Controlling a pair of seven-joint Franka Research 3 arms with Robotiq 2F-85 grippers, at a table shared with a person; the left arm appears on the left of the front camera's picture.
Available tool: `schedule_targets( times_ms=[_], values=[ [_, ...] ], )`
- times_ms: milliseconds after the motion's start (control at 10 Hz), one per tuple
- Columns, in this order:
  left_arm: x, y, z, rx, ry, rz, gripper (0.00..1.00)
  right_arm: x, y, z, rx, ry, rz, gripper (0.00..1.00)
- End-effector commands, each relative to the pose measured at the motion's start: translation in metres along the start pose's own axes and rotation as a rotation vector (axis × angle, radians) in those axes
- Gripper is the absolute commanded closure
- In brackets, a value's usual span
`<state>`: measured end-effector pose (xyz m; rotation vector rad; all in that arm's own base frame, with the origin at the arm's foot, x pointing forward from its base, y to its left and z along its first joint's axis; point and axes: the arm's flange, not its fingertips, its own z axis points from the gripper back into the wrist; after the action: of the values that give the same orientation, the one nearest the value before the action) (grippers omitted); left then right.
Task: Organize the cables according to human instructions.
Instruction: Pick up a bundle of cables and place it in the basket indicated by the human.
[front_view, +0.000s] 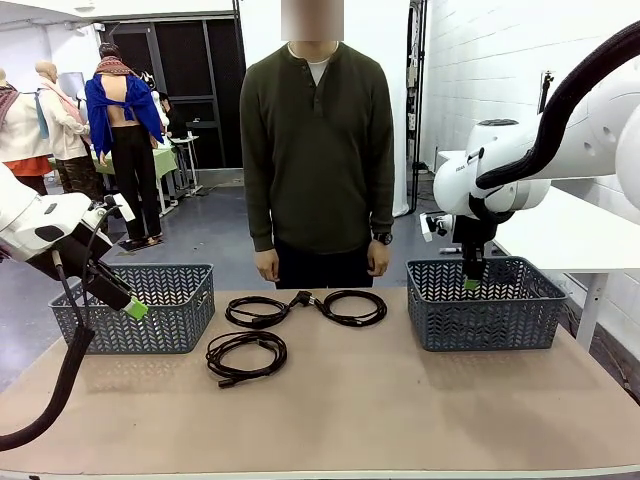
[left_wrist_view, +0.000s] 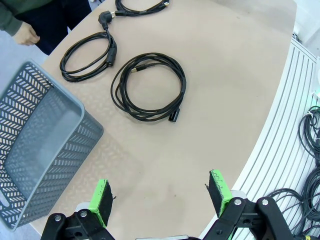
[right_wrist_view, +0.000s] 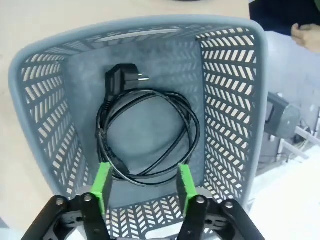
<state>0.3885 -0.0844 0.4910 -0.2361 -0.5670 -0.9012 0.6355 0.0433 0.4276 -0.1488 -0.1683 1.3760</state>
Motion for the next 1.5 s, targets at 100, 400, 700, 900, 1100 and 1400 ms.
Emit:
schedule_targets(
  times_ms=[100,400,700,900,1100,1400],
  values=[
    [-0.003,0.003,-0.001,-0.021,-0.013,-0.013,0.0,0.004,-0.004,0.004,-0.006,-0.025,-0.034,0.0],
    [-0.003,0.003,-0.001,-0.021,-0.013,-0.013,0.0,0.006,-0.004,0.005,0.008,-0.03,-0.034,0.0],
    [-0.003,0.003,-0.001,-0.021,-0.013,-0.013,0.0,0.006,-0.001,0.005,-0.005,-0.018,-0.016,0.0],
    [-0.003,0.003,-0.001,-0.021,-0.013,-0.013,0.0,0.006,-0.001,0.005,-0.005,-0.018,-0.016,0.0],
    [-0.003,0.003,-0.001,-0.021,-0.013,-0.013,0.0,0.012,0.003,0.016,0.02,-0.029,-0.058,0.0],
    [-0.003,0.003,-0.001,-0.021,-0.013,-0.013,0.0,0.026,0.041,0.057,0.086,-0.082,-0.175,0.0]
  ],
)
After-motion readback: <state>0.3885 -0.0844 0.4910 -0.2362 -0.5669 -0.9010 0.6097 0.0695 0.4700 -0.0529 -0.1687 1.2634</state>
